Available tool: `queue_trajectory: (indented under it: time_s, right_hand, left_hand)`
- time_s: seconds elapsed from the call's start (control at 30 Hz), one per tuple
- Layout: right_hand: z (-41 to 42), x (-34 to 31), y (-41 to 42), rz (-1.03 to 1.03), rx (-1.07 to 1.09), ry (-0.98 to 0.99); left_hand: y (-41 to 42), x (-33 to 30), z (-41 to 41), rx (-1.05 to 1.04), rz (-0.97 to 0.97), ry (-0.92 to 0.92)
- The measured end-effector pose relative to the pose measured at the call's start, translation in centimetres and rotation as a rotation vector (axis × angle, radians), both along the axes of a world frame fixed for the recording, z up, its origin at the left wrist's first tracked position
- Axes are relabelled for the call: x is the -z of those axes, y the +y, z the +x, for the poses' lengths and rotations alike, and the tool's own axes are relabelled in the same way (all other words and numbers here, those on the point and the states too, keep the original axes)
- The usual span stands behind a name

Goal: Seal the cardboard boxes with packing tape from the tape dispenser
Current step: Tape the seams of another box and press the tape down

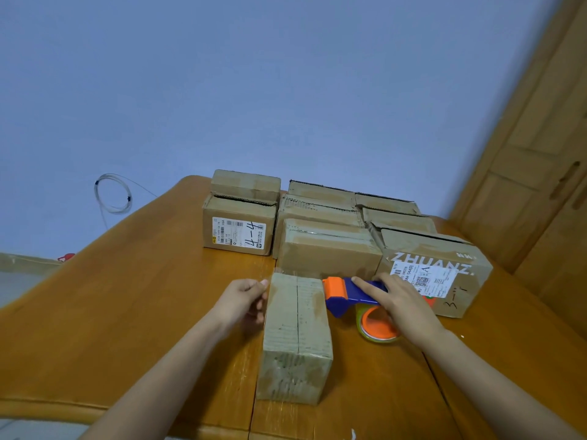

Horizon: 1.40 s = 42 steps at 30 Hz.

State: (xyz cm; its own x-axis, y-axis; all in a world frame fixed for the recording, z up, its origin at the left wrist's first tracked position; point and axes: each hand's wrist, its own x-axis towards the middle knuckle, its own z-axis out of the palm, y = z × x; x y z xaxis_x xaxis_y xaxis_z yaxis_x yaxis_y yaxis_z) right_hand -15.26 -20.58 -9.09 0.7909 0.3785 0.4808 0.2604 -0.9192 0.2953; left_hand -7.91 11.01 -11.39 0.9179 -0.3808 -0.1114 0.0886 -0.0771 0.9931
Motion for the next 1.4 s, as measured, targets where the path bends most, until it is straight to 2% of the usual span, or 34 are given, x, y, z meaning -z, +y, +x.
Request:
queue_trajectory:
  time_s: [0.23,0.53,0.67,0.77,0.9,1.03,1.1,1.17,1.4]
  right_hand:
    - [-0.1,0.3,0.4,0.022,0.033,0.0]
    - [-0.8,0.0,1.0,0.015,0.076,-0.005]
    - [-1.4,0.0,1.4,0.024,0.094,-0.026]
    - [-1.9,0.1,1.7,0.021,0.119,-0.065]
    - [-2.7,0.7,2.6,0.024,0.186,-0.092]
    - [-3.8,1.6,3.9,0.096,0.199,-0.087]
    - [-4.5,2.0,4.8,0.138,0.216,-0.062]
    - [-5.3,2.2,5.6,0.165,0.235,-0.046]
    - [-8.8,2.3,9.7,0.236,0.344,-0.027]
  left_hand:
    - [-1.1,0.2,-1.1,-0.12,0.083,-0.131]
    - [-1.0,1.1,-1.0,-0.075,0.08,0.207]
    - [-0.6,0.9,-1.2,-0.148,0.065,0.148]
    - [0.2,-1.4,-1.3,-0.222,0.043,0.011]
    - [0.6,-4.8,-2.1,-0.282,0.254,-0.293]
    - [0.2,-6.6,-3.8,-0.113,0.618,-0.497]
    - [-0.6,-7.1,-5.1,-0.003,0.773,-0.533]
    - [-1.6,-7.6,-6.0,0.064,0.843,-0.534]
    - [-3.4,-7.5,-5.5,0.166,1.107,-0.481]
